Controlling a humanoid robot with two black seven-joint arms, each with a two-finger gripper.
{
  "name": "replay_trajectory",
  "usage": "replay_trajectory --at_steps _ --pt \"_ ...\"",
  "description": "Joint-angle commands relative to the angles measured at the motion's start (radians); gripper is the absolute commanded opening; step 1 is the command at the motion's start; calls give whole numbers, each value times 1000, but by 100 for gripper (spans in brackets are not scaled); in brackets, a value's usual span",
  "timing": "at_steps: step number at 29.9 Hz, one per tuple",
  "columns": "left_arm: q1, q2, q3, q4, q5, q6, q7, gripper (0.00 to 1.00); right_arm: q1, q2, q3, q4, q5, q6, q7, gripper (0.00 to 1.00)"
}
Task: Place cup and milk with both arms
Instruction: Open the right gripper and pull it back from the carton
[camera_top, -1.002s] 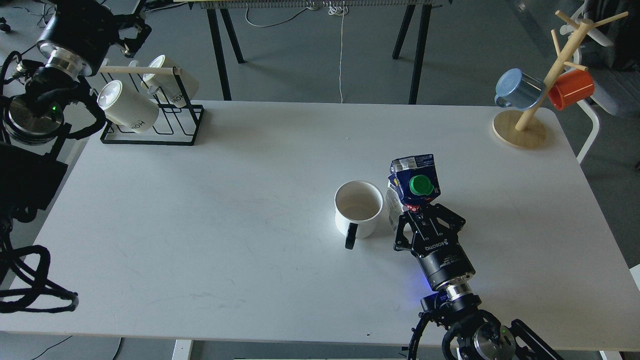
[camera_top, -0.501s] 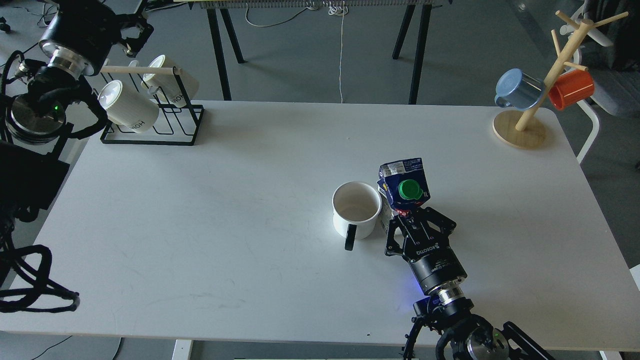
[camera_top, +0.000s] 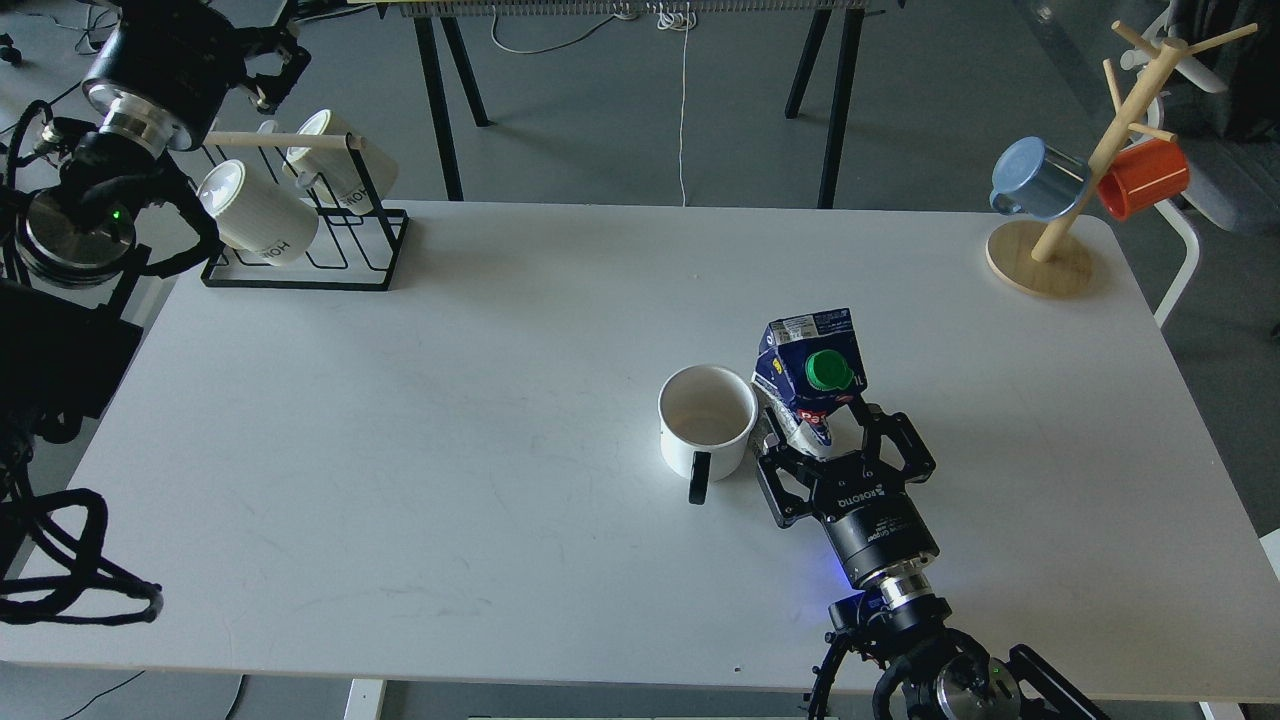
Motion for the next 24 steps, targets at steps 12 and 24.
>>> replay_trajectory --at_steps 12,24 --pt "-1 1 0 0 0 0 0 99 -86 0 -6 62 -8 0 4 98" --pt "0 1 -2 -1 0 0 0 99 -135 -5 -9 114 -49 0 4 98"
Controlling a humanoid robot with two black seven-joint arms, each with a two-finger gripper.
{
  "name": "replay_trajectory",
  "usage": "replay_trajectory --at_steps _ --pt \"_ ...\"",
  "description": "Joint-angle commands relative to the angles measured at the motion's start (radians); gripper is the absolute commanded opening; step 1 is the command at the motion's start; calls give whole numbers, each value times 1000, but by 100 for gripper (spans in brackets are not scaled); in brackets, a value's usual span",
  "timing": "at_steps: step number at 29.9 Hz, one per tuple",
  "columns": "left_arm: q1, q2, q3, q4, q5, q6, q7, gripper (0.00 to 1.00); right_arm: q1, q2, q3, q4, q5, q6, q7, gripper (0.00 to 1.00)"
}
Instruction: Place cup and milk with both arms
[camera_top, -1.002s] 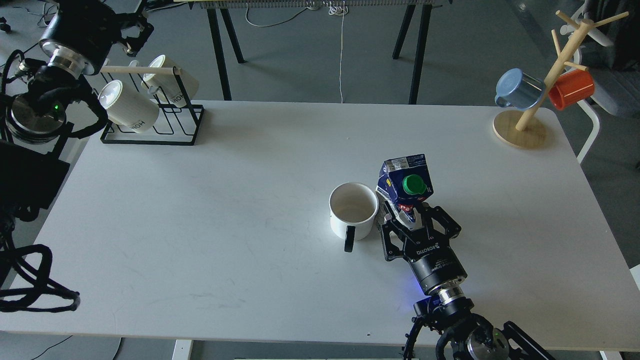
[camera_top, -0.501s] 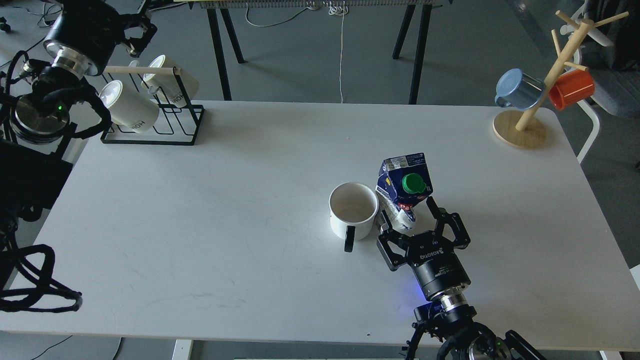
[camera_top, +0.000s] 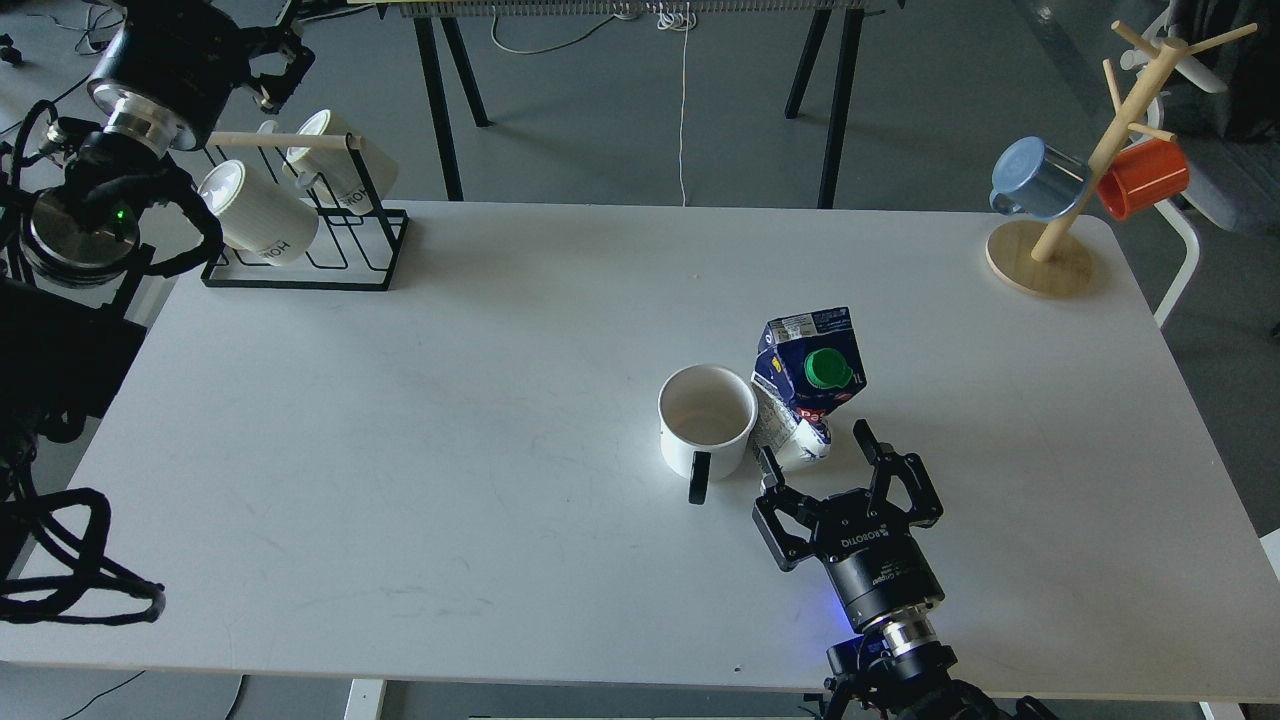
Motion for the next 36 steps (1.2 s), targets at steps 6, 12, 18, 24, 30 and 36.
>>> replay_trajectory --at_steps 6,12,18,24,30,36 --pt "1 1 0 0 0 0 0 99 -39 -40 -2 58 -58 0 0 98" --pt "0 1 0 0 0 0 0 99 -94 -87 1 128 -115 0 0 98" --pt "0 10 -2 -2 -2 0 0 99 -135 -247 46 235 -132 0 0 98" --pt "5 12 -4 -2 -3 0 5 99 -132 -460 197 272 -132 0 -2 98" --pt "17 -29 -14 -2 -3 0 3 99 -51 -563 383 245 -133 0 -17 98" --pt "60 -92 -60 -2 -8 0 2 100 232 -673 351 106 -112 0 -26 98"
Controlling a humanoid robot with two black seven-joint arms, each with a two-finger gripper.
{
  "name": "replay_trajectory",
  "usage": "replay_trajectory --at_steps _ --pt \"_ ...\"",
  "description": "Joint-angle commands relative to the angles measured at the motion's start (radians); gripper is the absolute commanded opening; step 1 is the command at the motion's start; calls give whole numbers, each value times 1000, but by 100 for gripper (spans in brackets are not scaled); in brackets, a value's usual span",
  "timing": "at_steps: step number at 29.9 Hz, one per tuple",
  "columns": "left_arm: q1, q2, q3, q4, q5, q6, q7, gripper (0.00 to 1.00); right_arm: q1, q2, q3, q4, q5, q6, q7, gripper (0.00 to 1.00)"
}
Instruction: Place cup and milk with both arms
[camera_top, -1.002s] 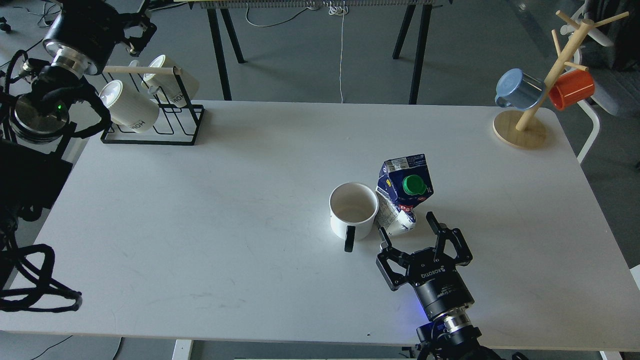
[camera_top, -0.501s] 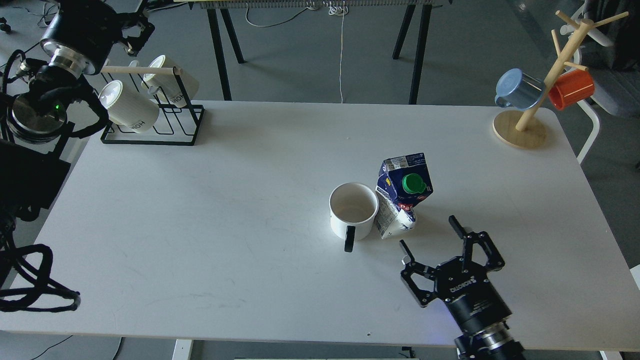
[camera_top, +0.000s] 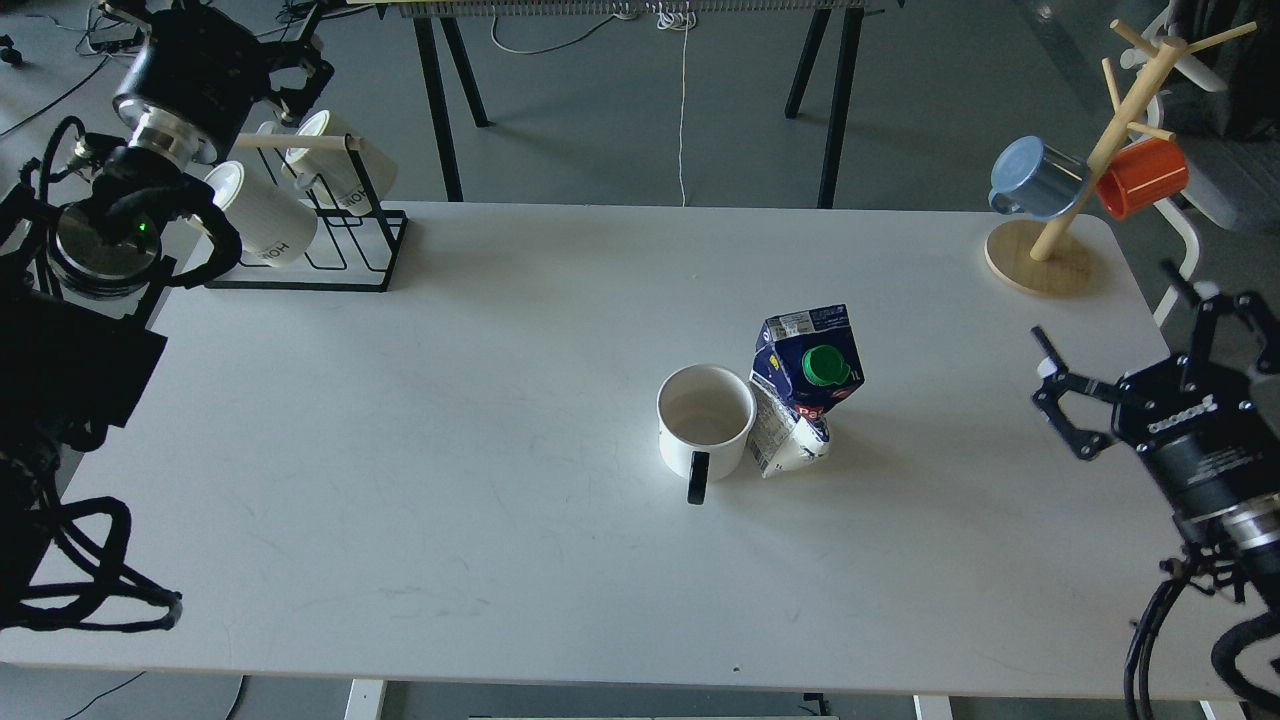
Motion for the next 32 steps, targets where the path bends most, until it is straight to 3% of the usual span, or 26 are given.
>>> replay_trajectory --at_steps 1,8,13,19,23,32 --pt "20 -43 -50 0 -1 0 1 100 202 -50 -56 -111 17 0 2 98" --pt "76 -48 -78 -7 -2 0 0 100 573 -27 -157 -465 27 0 -7 98" --pt "91 -48 -84 -9 -4 0 -9 100 779 66 -232 -663 27 0 -42 98" --pt "88 -55 -101 -12 -5 0 -9 100 950 206 -263 -919 27 0 -41 98" --pt "88 -62 -104 -14 -5 0 -11 100 1009 240 -266 -1004 27 0 -38 98" --pt "99 -60 -107 -34 -5 0 -11 100 1063 224 -266 -1007 26 0 -32 98"
